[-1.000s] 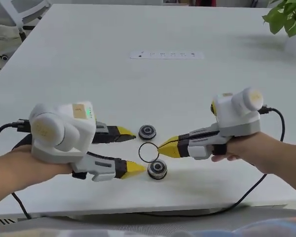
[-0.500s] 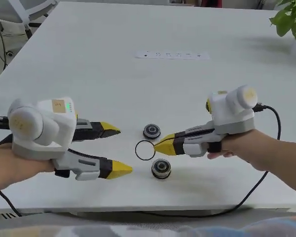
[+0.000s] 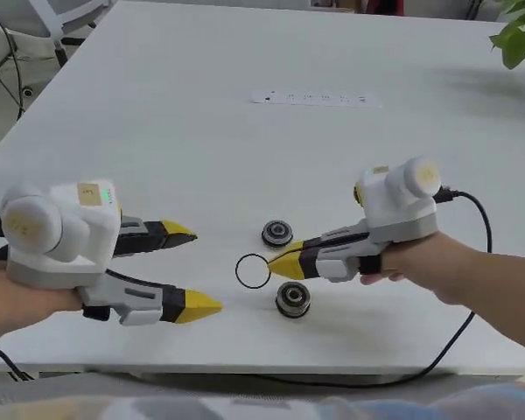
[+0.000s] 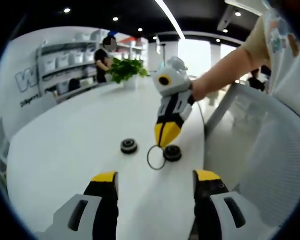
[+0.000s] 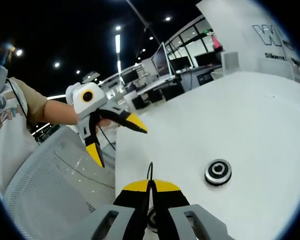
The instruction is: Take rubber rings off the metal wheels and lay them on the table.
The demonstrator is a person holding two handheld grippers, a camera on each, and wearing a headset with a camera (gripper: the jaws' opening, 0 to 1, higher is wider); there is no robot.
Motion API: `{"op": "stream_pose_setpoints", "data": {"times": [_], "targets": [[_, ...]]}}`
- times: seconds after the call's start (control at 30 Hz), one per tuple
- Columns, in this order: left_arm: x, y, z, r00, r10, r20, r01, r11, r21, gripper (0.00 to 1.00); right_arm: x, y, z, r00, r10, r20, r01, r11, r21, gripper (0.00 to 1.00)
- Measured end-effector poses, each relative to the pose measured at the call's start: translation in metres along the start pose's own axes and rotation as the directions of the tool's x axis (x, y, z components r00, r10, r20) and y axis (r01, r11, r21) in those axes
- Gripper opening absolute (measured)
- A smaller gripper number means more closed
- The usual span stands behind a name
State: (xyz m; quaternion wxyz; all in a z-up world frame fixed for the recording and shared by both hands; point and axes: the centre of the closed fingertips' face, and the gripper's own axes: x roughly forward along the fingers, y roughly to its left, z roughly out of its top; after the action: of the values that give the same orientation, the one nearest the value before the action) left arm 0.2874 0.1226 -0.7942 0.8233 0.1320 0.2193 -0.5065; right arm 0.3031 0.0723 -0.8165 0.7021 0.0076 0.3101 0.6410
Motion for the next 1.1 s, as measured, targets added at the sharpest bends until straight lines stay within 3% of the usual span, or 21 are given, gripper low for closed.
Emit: {"op": "stream_pose_setpoints", "data": {"times": [0.23,0.63,0.87,1.1], "targets": [[-0.002,0.001,-0.004,0.9999,0.005,-0.009,-0.006,1.0,-0.01,0.62,0.009,-0.009,-0.01,0.9988,-0.026,-0.041,0.026,1.0,-0.016,0.0],[-0.002,0.001,-0.006,0.9999,0.005,-0.015,-0.006,1.0,-0.015,0.62,0.015,-0.013,-0.011,0.9968,-0.056,-0.056,0.053,0.997,-0.065,0.01],[-0.001,0.003,-0.007,0.9998,0.006,-0.019,-0.006,1.0,-0.015,0.62,0.015,-0.017,-0.01,0.9951,-0.081,-0.056,0.074,0.99,-0.119,0.15],[0.001,0.003,-0.004,0.9998,0.001,-0.022,-0.002,1.0,-0.009,0.62,0.011,-0.018,-0.008,0.9941,-0.098,-0.047,0.09,0.985,-0.146,0.36]]}}
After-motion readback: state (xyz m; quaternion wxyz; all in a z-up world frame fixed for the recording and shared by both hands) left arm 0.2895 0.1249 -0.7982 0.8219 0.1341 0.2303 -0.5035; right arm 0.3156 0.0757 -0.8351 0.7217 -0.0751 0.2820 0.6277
